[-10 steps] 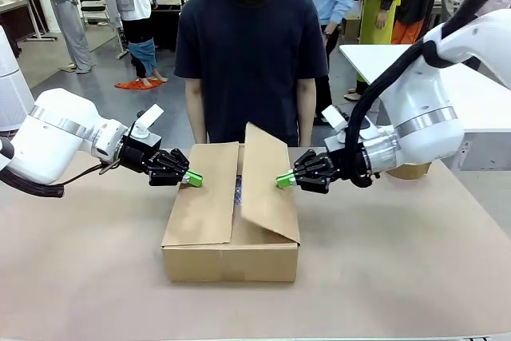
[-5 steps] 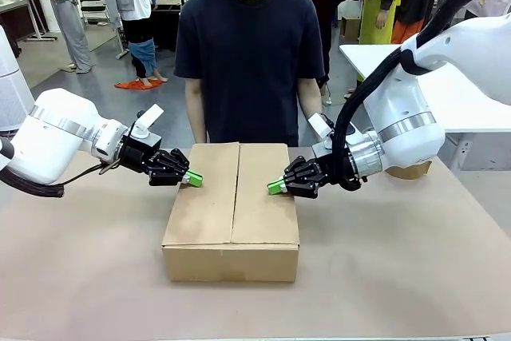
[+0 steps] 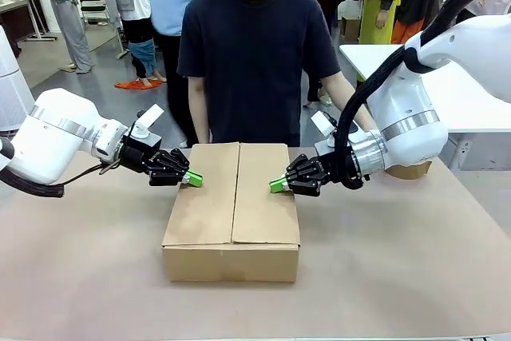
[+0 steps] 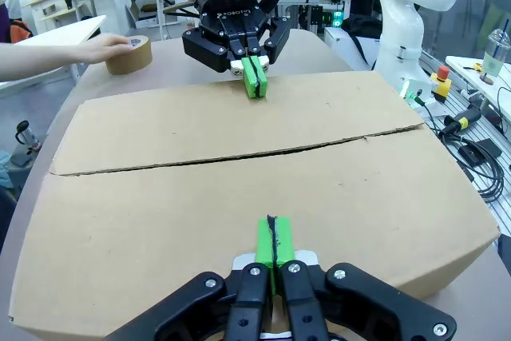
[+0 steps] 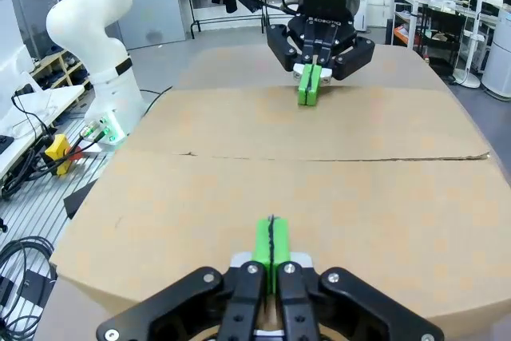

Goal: Wrap the clocks to prevent damage.
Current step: Push the left (or right) flap of the Package Box to close it, then after the human seals the box with tape, release both hands from the side flaps of the Package Box.

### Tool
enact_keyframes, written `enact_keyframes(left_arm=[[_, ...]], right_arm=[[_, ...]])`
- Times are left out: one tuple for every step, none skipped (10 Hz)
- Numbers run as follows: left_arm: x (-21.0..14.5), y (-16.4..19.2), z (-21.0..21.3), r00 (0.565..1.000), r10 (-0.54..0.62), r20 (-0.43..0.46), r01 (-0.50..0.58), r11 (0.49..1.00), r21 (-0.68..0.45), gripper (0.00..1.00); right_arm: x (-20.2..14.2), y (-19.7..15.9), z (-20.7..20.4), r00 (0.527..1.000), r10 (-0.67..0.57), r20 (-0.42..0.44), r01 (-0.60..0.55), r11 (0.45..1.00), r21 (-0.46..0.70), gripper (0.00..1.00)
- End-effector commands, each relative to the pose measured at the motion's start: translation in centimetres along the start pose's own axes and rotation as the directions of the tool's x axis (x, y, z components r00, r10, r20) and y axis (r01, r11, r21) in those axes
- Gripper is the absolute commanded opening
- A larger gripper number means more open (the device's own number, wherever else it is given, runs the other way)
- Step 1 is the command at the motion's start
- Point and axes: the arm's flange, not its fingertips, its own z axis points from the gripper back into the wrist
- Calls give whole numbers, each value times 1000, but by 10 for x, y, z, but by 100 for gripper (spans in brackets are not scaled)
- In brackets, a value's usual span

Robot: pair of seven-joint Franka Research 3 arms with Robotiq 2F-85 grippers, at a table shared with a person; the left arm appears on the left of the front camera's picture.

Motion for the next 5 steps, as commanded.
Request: enact_keyframes(left_arm=[[-2,0,-3,1000,-6,-15,6,1000,8,0],[-2,0,-3,1000,-6,-15,6,1000,8,0],[-2,0,-3,1000,-6,-15,6,1000,8,0],[-2,0,-3,1000,-6,-15,6,1000,8,0],[-2,0,-3,1000,-6,-15,6,1000,8,0]], right_arm=[[-2,0,-4,1000,-7,-5,7,1000,-2,1],[-2,0,-4,1000,-7,-5,7,1000,-2,1],[-2,0,-4,1000,-7,-5,7,1000,-2,1],[-2,0,-4,1000,-7,-5,7,1000,-2,1],[-2,0,-4,1000,-7,-5,7,1000,-2,1]])
